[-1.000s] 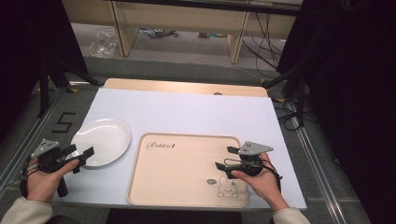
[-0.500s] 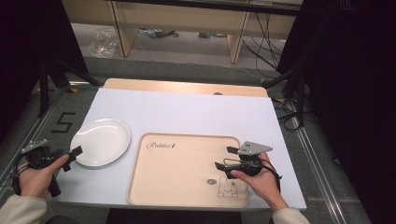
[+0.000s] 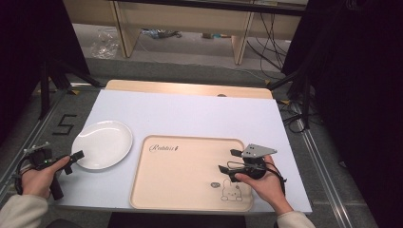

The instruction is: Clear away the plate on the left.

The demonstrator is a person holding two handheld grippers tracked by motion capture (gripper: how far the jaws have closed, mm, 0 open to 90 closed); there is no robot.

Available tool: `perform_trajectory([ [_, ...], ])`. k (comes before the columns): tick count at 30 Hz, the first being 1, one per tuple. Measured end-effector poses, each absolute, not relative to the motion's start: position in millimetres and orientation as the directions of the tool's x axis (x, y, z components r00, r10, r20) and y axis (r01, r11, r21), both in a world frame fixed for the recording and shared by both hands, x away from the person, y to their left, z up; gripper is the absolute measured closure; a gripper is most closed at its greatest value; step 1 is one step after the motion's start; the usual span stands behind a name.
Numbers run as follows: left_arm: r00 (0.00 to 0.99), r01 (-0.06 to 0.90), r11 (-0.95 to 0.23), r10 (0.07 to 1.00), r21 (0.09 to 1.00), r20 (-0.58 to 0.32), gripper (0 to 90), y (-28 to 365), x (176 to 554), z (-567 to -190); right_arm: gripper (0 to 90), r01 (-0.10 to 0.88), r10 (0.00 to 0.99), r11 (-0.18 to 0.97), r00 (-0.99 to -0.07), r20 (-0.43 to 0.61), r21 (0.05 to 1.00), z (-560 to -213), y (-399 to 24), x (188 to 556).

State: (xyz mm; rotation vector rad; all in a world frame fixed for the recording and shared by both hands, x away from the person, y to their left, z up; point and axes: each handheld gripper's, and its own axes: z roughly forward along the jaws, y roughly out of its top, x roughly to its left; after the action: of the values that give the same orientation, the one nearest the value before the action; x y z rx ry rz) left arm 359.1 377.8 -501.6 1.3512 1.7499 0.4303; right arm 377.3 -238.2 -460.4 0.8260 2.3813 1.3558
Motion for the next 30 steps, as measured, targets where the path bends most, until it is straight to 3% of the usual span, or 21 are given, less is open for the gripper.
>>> perform_trajectory([
  [6, -0.084, 0.627, 0.388, 0.896, 0.675, -0.437, 36.6, 380.5, 361.1, -501.0, 21.3, 0.327, 0.599, 0.406, -0.801, 0.022, 0.853, -460.5, -238.2, 377.8],
  [20, -0.068, 0.598, 0.517, 0.794, 0.612, -0.604, 45.0, 386.3, 365.3, -508.2, 21.4, 0.335, 0.594, 0.408, -0.804, 0.032, 0.849, -460.4, -237.7, 377.3],
  [23, -0.094, 0.584, 0.585, 0.737, 0.563, -0.669, 49.4, 388.0, 366.7, -510.8, 21.4, 0.369, 0.606, 0.397, -0.793, 0.061, 0.84, -460.0, -236.1, 374.4],
  [27, -0.103, 0.586, 0.593, 0.731, 0.552, -0.675, 56.6, 391.9, 366.7, -513.5, 21.3, 0.368, 0.61, 0.394, -0.79, 0.06, 0.842, -460.2, -235.8, 374.4],
  [30, -0.106, 0.58, 0.601, 0.726, 0.55, -0.68, 69.0, 394.3, 365.9, -516.8, 21.4, 0.366, 0.608, 0.396, -0.792, 0.058, 0.842, -460.2, -235.9, 374.5],
])
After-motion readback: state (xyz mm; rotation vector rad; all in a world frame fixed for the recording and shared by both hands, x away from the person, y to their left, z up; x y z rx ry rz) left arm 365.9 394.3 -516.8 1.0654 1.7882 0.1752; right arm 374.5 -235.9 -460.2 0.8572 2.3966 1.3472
